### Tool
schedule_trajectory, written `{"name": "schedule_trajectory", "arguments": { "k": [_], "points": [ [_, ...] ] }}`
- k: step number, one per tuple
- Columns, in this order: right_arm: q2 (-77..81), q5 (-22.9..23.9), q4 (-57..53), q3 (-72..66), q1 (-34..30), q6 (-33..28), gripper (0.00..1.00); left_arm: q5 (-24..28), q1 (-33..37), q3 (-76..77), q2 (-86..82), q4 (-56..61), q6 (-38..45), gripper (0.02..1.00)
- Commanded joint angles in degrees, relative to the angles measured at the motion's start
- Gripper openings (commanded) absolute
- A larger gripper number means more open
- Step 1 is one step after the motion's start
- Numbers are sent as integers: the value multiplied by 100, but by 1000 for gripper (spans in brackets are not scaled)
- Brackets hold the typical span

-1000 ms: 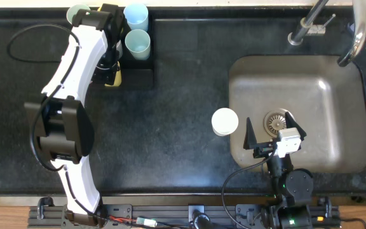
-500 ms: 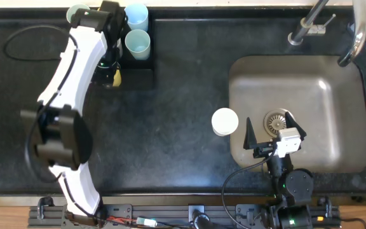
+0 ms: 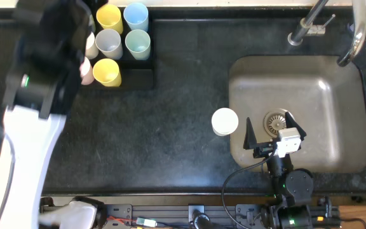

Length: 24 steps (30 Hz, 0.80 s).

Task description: Store Cups

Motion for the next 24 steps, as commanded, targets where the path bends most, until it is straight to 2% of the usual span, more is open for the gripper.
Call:
{"name": "schedule_trajectory", "arguments": {
  "k": [1, 6, 12, 19, 24],
  "points": [
    [-44, -35, 31, -76, -39, 42, 998, 535, 85, -1655, -1097, 979, 1812, 1000],
    [-44, -35, 31, -76, -39, 42, 998, 608, 262, -3488, -2256, 2085, 1641, 1000],
    [-44, -35, 31, -76, -39, 42, 996, 715, 291, -5141, -3556, 2354, 1744, 1000],
    [-44, -35, 31, -76, -39, 42, 998, 1384, 402, -6323, -4924, 2758, 3209, 1000],
    [-44, -35, 31, -76, -39, 42, 998, 1469, 404, -6787, -5246, 2758, 3639, 1000]
  ]
}}
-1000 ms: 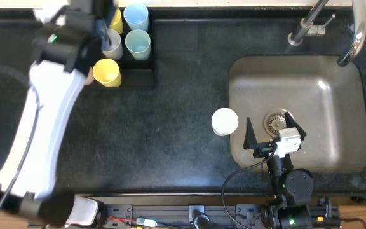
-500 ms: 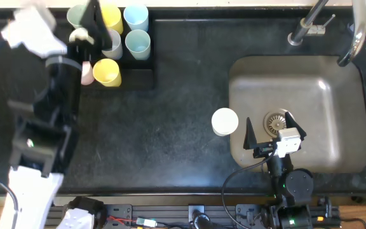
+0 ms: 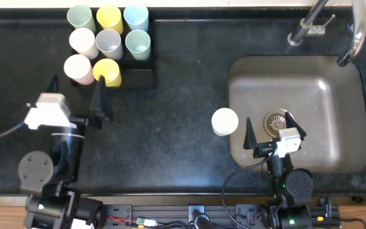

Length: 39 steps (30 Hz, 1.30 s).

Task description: Store Cups

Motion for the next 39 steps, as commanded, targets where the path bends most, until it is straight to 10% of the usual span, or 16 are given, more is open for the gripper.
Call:
{"name": "schedule_trajectory", "arguments": {
  "k": [1, 27, 39],
  "points": [
    [-44, -35, 31, -76, -39, 42, 998, 317, 33, -468, -227, 15, 723, 1000],
    [-44, -35, 31, -76, -39, 42, 998, 520, 638, -3165, -2597, 903, 116, 1000],
    [-44, -35, 31, -76, -39, 42, 998, 584, 852, -3165, -2990, -1123, 68, 1000]
  ]
}}
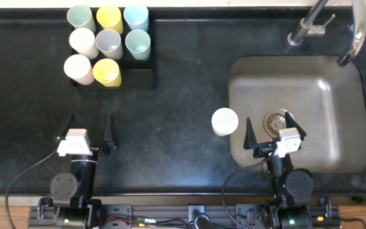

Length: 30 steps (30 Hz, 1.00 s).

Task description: Store Cups

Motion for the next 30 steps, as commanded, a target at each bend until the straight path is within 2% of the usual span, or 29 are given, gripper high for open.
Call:
{"name": "schedule_trajectory", "arguments": {
  "k": [1, 5, 30],
  "points": [
    [-44, -35, 31, -76, -39, 39, 998, 195, 55, -24, -50, -389, -125, 998],
    [-44, -35, 31, -76, -39, 39, 996, 310, 59, -24, -59, -376, -127, 1000],
    [-44, -35, 31, -76, -39, 39, 998, 223, 59, -24, -59, -374, -122, 1000]
  ]
}}
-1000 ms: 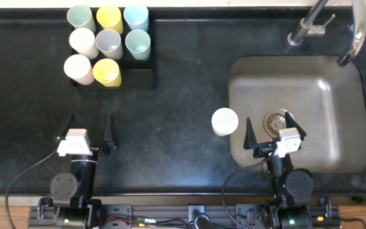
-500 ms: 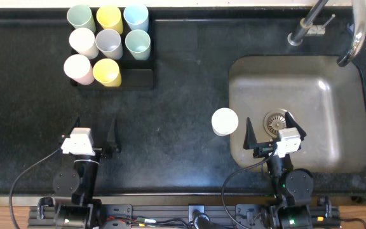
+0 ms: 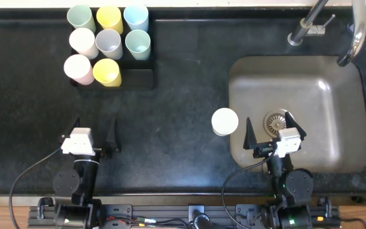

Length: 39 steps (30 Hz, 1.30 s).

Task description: Store Cups

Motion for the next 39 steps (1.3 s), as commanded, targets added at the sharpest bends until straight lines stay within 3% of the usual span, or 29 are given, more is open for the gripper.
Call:
{"name": "schedule_trajectory", "arguments": {
  "k": [1, 34, 39],
  "points": [
    [-44, -35, 33, -76, -39, 39, 998, 76, 59, -9, -57, -17, -44, 1000],
    [-26, 4, 33, -74, -35, 37, 998, 76, 59, -9, -57, -17, -44, 1000],
    [568, -11, -328, 654, -37, 37, 996, 76, 59, -9, -57, -17, -44, 1000]
  ]
}}
